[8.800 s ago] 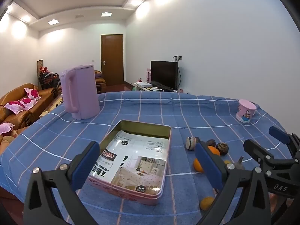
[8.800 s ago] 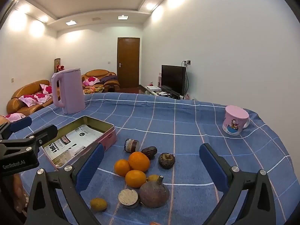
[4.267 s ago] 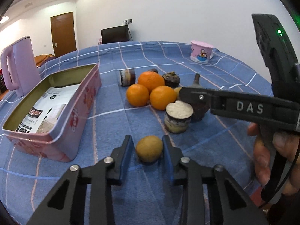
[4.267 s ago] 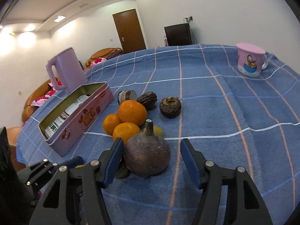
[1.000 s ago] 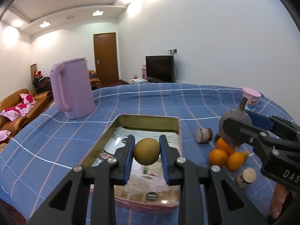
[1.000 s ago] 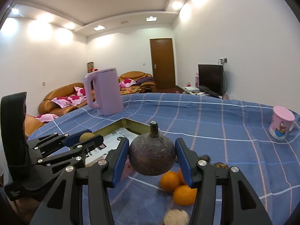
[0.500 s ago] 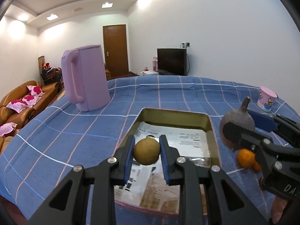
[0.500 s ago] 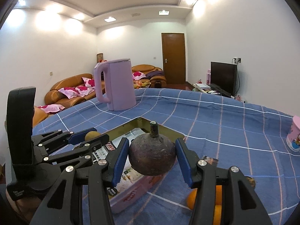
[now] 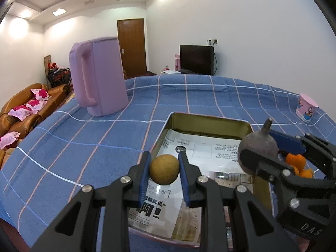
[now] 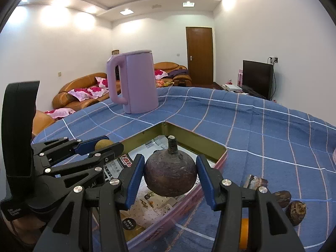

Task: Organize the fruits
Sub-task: 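Carry the kiwi with the left tool while the right tool carries the purple fruit over the tin, then open the left tool dropping the kiwi while the right tool releases the purple fruit into the tin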

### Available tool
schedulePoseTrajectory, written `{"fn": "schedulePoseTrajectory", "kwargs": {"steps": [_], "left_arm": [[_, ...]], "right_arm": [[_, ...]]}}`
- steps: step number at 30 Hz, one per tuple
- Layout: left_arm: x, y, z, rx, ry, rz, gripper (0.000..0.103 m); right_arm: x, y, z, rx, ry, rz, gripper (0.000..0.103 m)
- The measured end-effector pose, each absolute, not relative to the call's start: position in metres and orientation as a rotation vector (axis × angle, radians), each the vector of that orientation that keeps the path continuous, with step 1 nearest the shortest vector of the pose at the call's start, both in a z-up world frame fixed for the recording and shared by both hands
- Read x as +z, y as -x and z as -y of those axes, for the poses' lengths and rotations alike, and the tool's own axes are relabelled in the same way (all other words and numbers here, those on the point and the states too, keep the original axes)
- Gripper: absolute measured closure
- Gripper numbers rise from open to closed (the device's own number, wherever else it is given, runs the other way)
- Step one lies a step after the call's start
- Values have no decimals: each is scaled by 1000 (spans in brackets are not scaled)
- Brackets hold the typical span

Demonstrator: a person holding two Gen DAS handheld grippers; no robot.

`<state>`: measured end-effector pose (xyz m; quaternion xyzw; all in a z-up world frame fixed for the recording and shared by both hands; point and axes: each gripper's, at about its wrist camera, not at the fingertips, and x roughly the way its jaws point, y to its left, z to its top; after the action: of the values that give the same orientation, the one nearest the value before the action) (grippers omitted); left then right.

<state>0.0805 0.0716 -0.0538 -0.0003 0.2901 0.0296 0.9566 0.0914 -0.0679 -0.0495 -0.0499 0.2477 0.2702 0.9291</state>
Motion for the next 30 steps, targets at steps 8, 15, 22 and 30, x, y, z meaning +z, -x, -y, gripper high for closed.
{"fn": "schedulePoseTrajectory", "kwargs": {"steps": [8,15,22,30], "left_arm": [[-57,-88,-72,57,-10,-623,75],[-62,-93,-73,50,-8,-663,75],[-66,-96,-73,47,-4,-689,75],[-66,-96,-71,43,-5,-692,75]], "right_arm": [[-54,-99,60,551,118,-542,50],[-59,-106,55,557,133,-584,50],[-63,-110,54,561,132,-628,50],[-65,-113,54,564,123,-642,49]]}}
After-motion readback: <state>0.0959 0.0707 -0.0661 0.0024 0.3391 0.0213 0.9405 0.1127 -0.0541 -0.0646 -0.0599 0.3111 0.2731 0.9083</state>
